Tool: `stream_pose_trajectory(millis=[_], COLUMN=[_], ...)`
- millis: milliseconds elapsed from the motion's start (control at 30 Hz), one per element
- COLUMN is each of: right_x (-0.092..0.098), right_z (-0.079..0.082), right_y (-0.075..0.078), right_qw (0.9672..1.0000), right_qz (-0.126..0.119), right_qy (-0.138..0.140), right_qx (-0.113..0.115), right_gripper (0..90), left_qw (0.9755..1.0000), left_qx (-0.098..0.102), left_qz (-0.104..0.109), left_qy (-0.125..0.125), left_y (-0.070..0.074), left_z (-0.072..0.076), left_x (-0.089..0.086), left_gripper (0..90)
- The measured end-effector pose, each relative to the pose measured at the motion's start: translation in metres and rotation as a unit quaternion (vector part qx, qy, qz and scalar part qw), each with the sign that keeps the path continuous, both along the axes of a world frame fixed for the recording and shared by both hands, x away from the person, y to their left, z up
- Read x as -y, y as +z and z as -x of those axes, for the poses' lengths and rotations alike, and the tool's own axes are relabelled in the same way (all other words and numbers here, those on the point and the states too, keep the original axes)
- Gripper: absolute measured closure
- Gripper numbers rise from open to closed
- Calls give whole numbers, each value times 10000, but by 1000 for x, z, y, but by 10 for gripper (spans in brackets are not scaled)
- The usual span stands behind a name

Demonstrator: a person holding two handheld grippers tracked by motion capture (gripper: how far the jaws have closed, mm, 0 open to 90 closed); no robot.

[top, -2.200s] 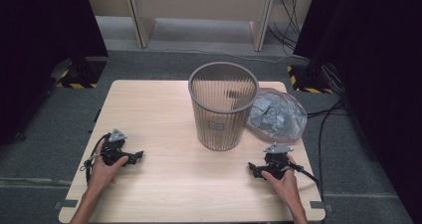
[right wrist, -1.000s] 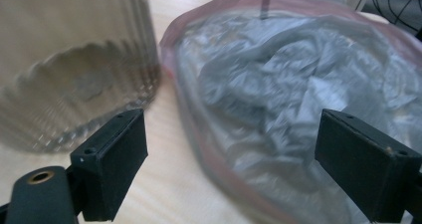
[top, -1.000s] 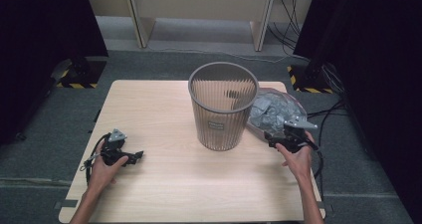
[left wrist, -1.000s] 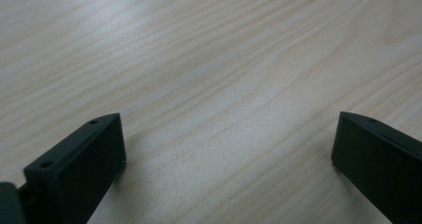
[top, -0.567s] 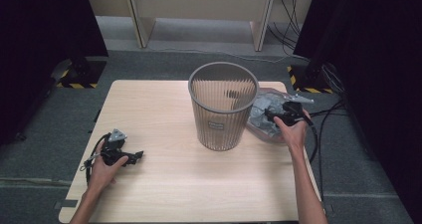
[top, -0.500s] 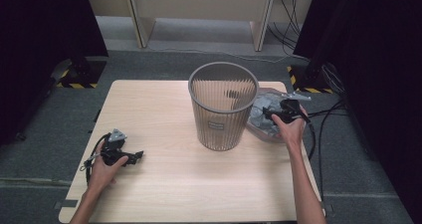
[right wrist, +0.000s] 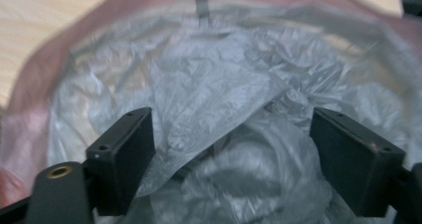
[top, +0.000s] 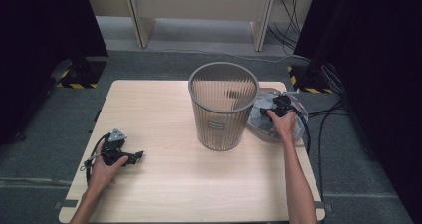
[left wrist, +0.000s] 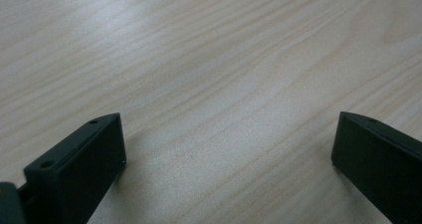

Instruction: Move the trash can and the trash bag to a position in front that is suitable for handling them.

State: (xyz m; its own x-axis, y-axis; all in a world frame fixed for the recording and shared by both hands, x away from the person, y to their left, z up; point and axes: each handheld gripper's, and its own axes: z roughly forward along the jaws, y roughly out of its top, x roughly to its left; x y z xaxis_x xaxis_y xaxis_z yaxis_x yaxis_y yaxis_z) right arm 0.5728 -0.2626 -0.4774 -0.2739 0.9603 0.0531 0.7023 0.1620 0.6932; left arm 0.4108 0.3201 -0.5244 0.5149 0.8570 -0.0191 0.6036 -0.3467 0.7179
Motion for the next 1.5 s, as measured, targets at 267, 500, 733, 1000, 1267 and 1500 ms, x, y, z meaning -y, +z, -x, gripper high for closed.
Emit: stream_pose_trajectory(millis=[267,500,733,1000,1267,1500], right_x=[5,9,10,15,21,25], right_z=[14,39,64,84,105,104], right_y=[-14,-16,-17,-9,15,4], right_qw=[9997,9995,9990,9985,9988,9992], right_qz=[184,199,274,380,163,145], right_qy=[119,242,318,376,371,353], right_qx=[-53,57,149,81,288,95], right_gripper=[206,203,198,205,198,163], left_qw=[10000,10000,10000,10000,10000,10000], left_qx=[0,6,4,1,4,4], left_qz=[-3,-11,-10,-6,-6,-7], left_qy=[5,0,-2,-6,-5,-4], left_y=[0,0,0,0,0,0], left_z=[0,0,0,0,0,0], left_x=[0,0,0,0,0,0], left_gripper=[0,0,0,0,0,0])
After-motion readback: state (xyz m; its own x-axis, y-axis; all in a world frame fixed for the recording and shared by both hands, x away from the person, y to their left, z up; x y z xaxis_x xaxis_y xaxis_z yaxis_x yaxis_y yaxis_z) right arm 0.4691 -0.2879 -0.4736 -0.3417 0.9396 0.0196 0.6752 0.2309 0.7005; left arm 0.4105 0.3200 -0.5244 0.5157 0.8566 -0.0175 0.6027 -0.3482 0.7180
